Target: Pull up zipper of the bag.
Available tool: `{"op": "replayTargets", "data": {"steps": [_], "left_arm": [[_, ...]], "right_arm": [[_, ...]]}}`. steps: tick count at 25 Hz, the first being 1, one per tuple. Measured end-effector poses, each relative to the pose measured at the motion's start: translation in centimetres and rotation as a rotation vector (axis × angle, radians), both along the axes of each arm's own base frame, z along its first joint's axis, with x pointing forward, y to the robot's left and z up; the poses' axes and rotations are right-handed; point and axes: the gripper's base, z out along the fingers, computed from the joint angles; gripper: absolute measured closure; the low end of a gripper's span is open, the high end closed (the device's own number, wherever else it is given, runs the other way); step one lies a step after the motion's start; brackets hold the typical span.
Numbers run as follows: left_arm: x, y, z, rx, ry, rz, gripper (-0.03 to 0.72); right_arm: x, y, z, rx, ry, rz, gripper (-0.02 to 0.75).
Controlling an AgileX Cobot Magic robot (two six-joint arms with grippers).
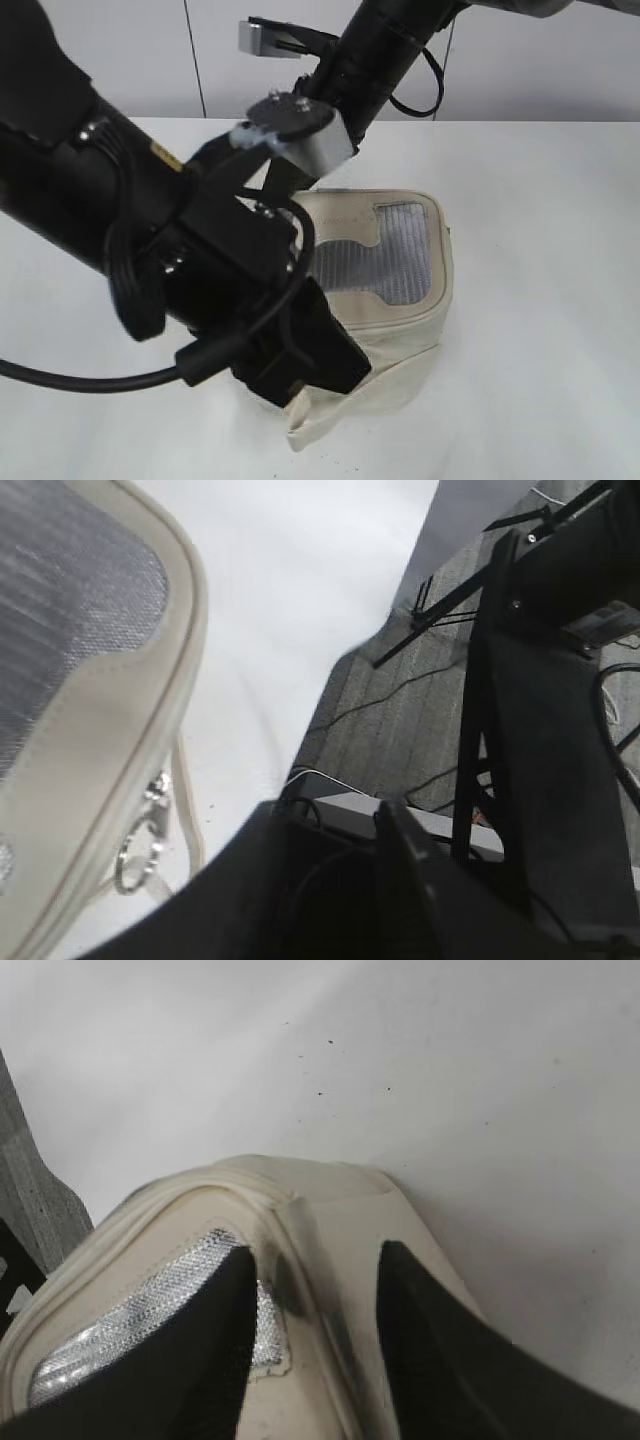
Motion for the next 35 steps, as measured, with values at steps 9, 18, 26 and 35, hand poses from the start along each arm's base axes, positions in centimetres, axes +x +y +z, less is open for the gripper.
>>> {"op": "replayTargets", "data": {"steps": [9,18,26,35], "left_arm": [[2.7,2.7,2.1,-0.011,-0.128,0.096,0.41],[9.3,3.8,4.6,-0.023,-0.24,0.233,0.244],[15.3,0.9,2.6,0.05,-0.232,0.198,0.232],[19.9,-3.2,0.3,0.098,-0.074,0.039,0.231]], "right_arm": [[0.3,-1.3,0.9,-0.112,-0.059,-0.053,0.325],[2.7,-6.5,3.1,-0.115,-0.091,-0.203,0.321],[4.9,-13.2,5.2,-0.105,-0.103,-0.401,0.322],[4.5,-17.9,7.1,-0.11,-0.113,-0.527,0.328]]}}
